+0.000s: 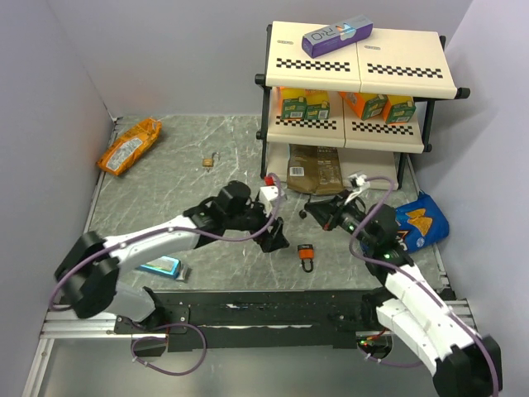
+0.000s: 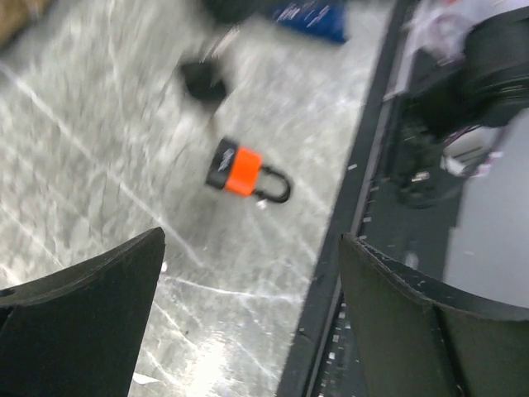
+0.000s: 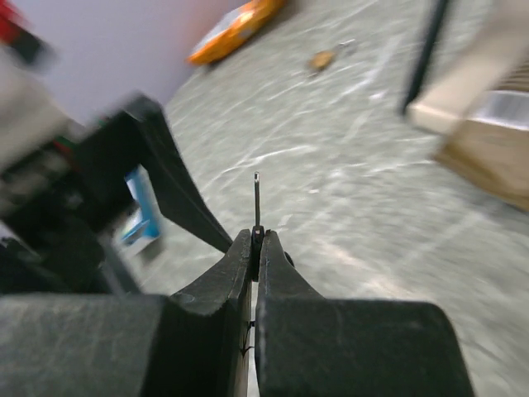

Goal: Unlock with the key

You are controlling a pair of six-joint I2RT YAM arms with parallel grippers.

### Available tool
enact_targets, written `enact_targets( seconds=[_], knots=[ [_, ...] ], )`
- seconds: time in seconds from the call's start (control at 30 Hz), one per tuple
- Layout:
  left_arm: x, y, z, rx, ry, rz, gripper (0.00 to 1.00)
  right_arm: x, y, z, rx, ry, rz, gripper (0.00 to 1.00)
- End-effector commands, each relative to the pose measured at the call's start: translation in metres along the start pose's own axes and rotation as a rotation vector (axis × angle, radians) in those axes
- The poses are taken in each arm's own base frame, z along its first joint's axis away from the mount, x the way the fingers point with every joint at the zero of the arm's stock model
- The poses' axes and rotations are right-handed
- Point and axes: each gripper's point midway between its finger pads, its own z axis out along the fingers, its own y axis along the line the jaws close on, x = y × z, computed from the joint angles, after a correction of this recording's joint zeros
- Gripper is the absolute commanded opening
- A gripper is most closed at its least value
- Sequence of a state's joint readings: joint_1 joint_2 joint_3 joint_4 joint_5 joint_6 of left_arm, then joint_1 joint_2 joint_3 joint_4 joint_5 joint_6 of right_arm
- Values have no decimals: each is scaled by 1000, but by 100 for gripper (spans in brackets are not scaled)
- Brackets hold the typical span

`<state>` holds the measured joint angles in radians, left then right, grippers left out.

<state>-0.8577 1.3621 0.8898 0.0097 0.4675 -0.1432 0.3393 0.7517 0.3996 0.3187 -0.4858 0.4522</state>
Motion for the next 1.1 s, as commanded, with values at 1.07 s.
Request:
enact_targets(
  seconds=[1.07],
  knots=[
    [79,22,140,-67,319,160,83,-48,-36,-96,447,-226,-216,0]
  ],
)
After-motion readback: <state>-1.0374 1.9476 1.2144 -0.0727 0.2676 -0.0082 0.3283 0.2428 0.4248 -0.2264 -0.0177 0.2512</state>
